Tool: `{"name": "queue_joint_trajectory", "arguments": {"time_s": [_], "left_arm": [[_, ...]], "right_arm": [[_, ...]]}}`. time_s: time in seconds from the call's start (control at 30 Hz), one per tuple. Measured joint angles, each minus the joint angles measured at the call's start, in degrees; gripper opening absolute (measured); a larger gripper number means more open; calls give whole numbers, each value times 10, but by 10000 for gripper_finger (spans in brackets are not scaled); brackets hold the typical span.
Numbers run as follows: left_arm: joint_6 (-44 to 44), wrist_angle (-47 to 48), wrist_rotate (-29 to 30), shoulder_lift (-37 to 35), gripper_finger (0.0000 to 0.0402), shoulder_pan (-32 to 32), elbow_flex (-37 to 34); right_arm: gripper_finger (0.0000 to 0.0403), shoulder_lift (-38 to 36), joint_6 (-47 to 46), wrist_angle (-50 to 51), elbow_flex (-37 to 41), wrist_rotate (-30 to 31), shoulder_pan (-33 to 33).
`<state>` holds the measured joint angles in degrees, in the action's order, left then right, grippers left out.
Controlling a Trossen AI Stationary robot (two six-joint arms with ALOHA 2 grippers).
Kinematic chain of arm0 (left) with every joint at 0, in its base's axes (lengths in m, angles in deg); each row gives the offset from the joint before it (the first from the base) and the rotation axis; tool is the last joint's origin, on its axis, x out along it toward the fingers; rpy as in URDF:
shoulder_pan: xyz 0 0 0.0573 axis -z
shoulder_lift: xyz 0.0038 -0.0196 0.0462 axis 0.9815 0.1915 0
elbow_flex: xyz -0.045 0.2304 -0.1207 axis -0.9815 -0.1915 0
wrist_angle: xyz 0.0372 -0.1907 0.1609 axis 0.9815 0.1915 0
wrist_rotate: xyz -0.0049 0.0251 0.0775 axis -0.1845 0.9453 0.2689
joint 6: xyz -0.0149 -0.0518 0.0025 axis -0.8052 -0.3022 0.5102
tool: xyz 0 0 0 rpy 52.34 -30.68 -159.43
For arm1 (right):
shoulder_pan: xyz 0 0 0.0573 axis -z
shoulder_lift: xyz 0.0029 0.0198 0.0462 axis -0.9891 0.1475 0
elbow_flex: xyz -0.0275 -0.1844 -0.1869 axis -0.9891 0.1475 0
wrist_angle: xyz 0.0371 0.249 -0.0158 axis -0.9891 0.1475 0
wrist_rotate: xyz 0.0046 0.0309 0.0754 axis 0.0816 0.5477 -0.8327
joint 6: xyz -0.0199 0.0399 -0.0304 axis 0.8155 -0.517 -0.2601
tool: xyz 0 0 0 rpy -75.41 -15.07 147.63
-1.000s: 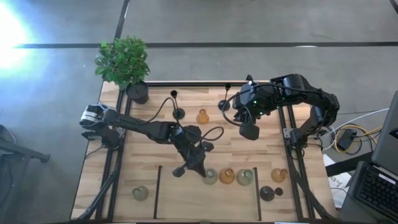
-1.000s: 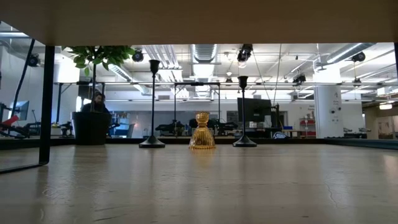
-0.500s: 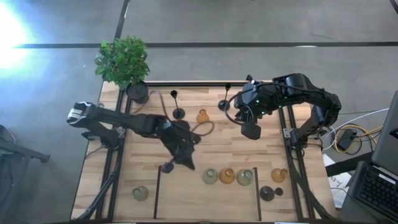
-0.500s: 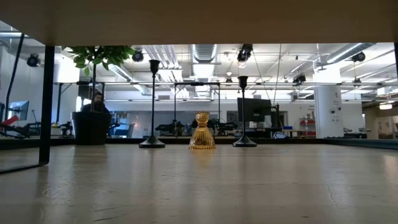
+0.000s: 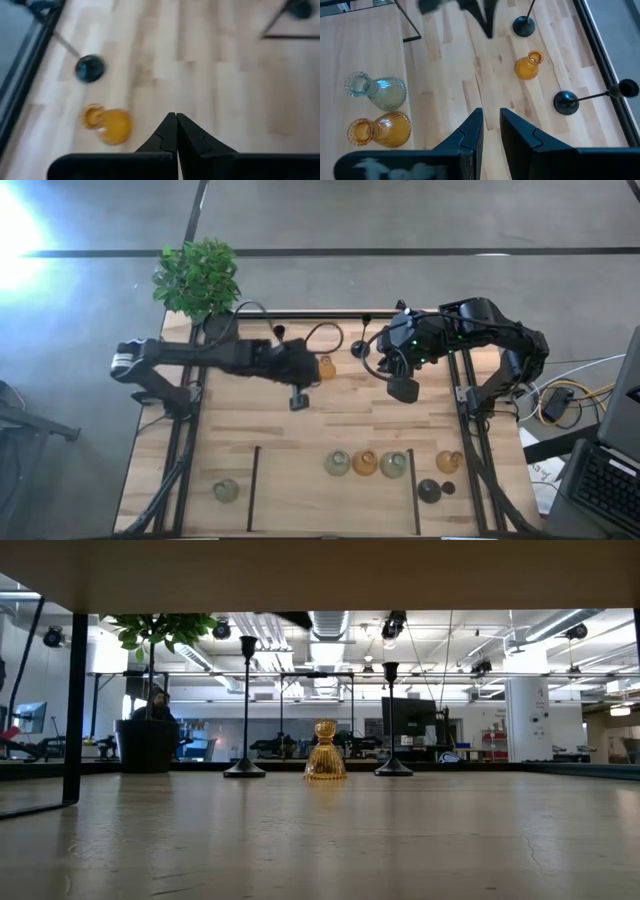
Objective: Pick & Place candle stick holders
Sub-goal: Put the top orange glass candle holder on the shelf
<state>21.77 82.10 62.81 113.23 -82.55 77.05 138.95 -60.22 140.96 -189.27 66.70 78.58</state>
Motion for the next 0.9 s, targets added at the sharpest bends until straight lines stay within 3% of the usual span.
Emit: {"name": "queue_joint_trajectory", "arguments": {"time_s": [0.27,0.47,0.67,0.9], "left_arm": [[11,-5,19,83,37,-33,42],[26,7,30,138,115,-33,105],[23,113,132,208,195,-35,180],[-1,154,145,258,235,-34,225]], "right_arm": [[56,0,-1,0,2,15,0],[56,0,2,0,2,15,9],[56,0,5,0,2,15,15],[56,0,17,0,2,14,19]]}}
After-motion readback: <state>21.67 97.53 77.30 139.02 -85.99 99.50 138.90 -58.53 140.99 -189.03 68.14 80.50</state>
